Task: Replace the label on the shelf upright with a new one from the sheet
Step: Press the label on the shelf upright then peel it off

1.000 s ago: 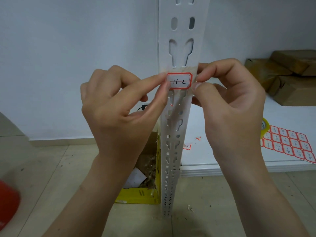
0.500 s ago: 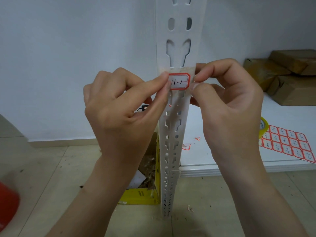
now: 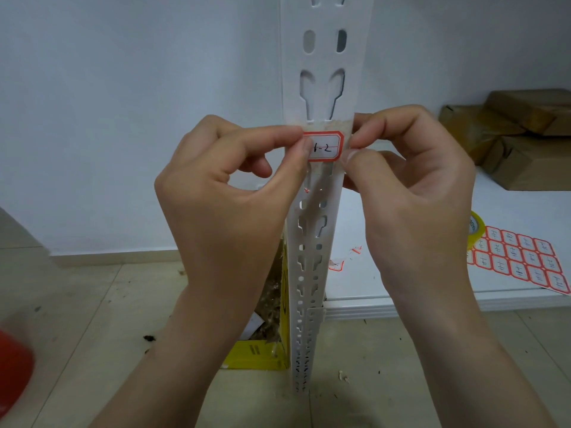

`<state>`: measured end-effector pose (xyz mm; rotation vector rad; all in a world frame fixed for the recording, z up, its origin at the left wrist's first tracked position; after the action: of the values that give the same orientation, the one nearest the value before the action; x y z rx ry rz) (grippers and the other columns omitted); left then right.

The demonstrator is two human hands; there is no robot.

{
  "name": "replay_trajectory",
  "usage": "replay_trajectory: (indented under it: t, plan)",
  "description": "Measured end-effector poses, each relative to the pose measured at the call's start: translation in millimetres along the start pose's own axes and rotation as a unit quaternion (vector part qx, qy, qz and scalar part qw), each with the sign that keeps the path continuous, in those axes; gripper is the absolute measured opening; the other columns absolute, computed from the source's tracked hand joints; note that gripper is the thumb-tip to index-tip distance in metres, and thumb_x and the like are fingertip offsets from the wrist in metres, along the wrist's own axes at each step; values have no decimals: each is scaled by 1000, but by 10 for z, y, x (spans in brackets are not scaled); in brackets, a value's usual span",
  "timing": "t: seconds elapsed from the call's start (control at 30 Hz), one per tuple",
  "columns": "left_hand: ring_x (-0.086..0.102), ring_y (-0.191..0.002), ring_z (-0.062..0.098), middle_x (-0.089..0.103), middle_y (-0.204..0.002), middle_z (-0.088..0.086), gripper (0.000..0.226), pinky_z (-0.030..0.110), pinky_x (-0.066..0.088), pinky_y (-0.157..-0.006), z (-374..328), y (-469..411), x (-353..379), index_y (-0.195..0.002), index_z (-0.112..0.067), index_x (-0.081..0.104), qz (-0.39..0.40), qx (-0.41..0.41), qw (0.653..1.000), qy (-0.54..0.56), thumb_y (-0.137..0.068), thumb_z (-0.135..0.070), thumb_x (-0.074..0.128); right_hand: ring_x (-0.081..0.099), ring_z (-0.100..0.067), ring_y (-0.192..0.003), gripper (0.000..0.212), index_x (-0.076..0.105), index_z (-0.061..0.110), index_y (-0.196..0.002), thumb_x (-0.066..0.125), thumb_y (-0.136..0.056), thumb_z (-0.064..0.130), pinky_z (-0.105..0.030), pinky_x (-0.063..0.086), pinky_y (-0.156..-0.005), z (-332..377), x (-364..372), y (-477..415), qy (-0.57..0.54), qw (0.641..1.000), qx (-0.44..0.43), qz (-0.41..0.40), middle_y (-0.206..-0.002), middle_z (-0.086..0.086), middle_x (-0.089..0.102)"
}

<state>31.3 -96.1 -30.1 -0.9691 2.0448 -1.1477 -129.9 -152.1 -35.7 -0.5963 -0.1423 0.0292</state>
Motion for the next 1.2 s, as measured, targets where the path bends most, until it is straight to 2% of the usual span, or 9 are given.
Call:
replay_trajectory:
  t: [0.13, 0.27, 0.4, 0.6, 0.63, 0.77, 0.9, 1.1, 1.2]
  plan:
    - [55, -73, -1, 61, -76, -3, 14, 5, 41, -71, 0, -26, 9, -99, -33, 72, 14, -37, 999, 23, -93, -24, 82, 79, -15, -82, 19, 61, 12, -86, 61, -90, -6, -29, 64, -66, 4, 8, 6, -5, 1000, 0, 0, -106, -8, 75]
    - [54, -72, -4, 60, -75, -5, 12, 7, 42, -70, -33, -42, 30, -96, -38, 70, 36, -27, 999, 15, -94, -30, 79, 78, -16, -83, 19, 61, 12, -86, 62, -90, -6, -29, 64, -66, 1, 3, 9, 4, 1000, 0, 0, -107, -8, 75]
    - [47, -74, -12, 56, -77, -10, 12, 31, 45, -70, -116, -28, -21, -96, -39, 66, 0, 41, 998, -42, -97, -34, 77, 78, -16, -81, 20, 61, 13, -85, 61, -90, -7, -29, 64, -66, 7, -1, 5, -1, 1000, 1, 1, -106, -8, 75]
    - [47, -75, -13, 56, -79, -12, 13, 43, 50, -69, -112, -26, -57, -95, -38, 65, -25, 39, 998, -51, -97, -39, 78, 79, -19, -84, 20, 61, 15, -85, 61, -89, -4, -32, 65, -66, 4, -6, -1, -4, 1000, 1, 0, -107, -9, 75]
    - [47, -75, -13, 56, -79, -12, 13, 42, 50, -70, -107, -32, -59, -95, -39, 65, -22, 31, 998, -50, -97, -40, 78, 79, -18, -83, 20, 61, 15, -84, 61, -89, -4, -31, 65, -66, 5, -6, -3, -4, 1000, 1, 0, -106, -9, 75]
    - [52, -71, -2, 59, -77, -8, 10, 4, 36, -69, -108, -72, -47, -97, -40, 70, 20, 4, 998, -53, -96, -45, 78, 79, -18, -81, 19, 61, 14, -84, 61, -88, -4, -34, 65, -64, 4, -12, -4, -4, 1000, 1, -2, -105, -9, 75]
    - [52, -69, 1, 62, -77, -8, 10, 10, 35, -64, -101, -99, -30, -99, -50, 64, 54, -12, 997, -59, -96, -51, 74, 78, -19, -81, 19, 61, 14, -84, 61, -88, -5, -39, 66, -65, -2, -10, 1, 0, 1000, 1, -4, -106, -9, 75]
    - [53, -64, 3, 60, -73, -11, 9, 14, 37, -61, -108, -99, -27, -97, -47, 66, 56, -21, 997, -45, -97, -46, 75, 79, -17, -83, 19, 61, 15, -85, 61, -90, -4, -35, 66, -66, 1, -2, 11, 13, 1000, -3, 0, -108, -8, 74]
    - [52, -62, 6, 57, -71, -15, 8, 10, 34, -61, -81, -97, -11, -95, -47, 67, 62, -32, 997, -43, -97, -45, 75, 78, -17, -80, 21, 61, 13, -85, 61, -91, -7, -39, 67, -65, -3, 2, 15, 10, 1000, -3, 1, -107, -9, 74]
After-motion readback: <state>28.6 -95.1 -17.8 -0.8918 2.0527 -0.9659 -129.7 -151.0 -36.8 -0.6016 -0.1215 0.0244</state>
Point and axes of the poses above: each hand's wrist, its own y-axis away from the middle knuckle, its own x-axis out of the palm, z = x × y, the point moved 8 cm from there along -y, towards the middle knuckle
